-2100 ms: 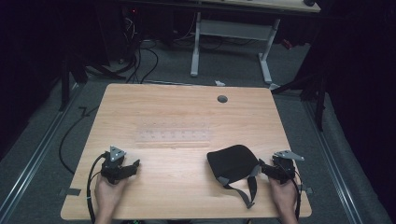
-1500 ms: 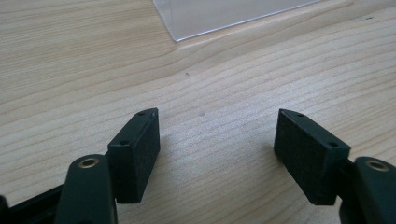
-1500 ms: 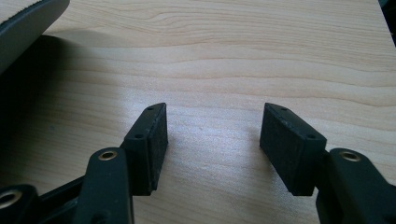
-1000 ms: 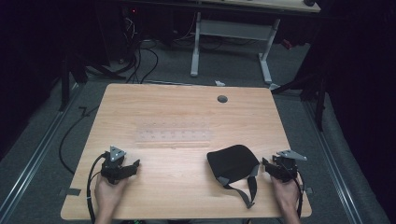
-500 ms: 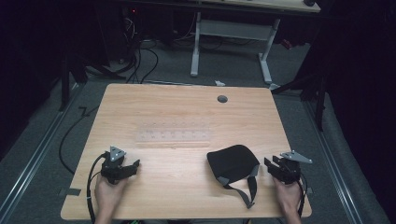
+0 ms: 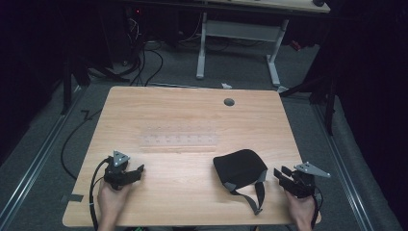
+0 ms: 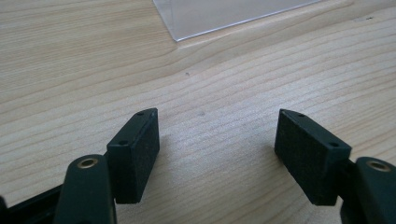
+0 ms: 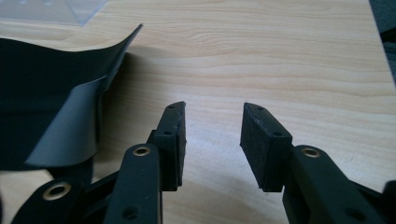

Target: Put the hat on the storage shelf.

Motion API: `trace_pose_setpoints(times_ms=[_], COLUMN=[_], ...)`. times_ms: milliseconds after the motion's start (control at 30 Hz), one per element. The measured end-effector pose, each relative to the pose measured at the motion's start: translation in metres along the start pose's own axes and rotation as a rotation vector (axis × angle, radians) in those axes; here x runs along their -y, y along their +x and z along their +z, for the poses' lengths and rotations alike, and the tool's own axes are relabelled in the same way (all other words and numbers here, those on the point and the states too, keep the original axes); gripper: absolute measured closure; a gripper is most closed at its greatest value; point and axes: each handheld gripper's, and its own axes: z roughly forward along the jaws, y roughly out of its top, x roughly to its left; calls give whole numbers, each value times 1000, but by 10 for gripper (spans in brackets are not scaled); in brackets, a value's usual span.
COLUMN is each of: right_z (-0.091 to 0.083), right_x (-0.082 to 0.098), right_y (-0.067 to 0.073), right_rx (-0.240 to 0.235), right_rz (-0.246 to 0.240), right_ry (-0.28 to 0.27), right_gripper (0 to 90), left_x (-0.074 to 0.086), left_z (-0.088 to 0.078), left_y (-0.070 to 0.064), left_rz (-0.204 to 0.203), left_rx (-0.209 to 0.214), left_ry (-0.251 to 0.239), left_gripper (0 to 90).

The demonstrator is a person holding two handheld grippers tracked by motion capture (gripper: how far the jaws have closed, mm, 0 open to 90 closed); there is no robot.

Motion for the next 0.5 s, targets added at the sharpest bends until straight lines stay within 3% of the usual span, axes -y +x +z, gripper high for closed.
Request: trace_pose_setpoints(times_ms=[500], right_z=[-18], right_x=[12], right_y=[9], right_rx=[-53], right_rz=[16], right_ry=[-15], right_gripper=[581], left_x=[0], left_z=[0], left_y=[0], left_rz=[1], left_rx=[0], left_ry=[0], left_gripper=[314])
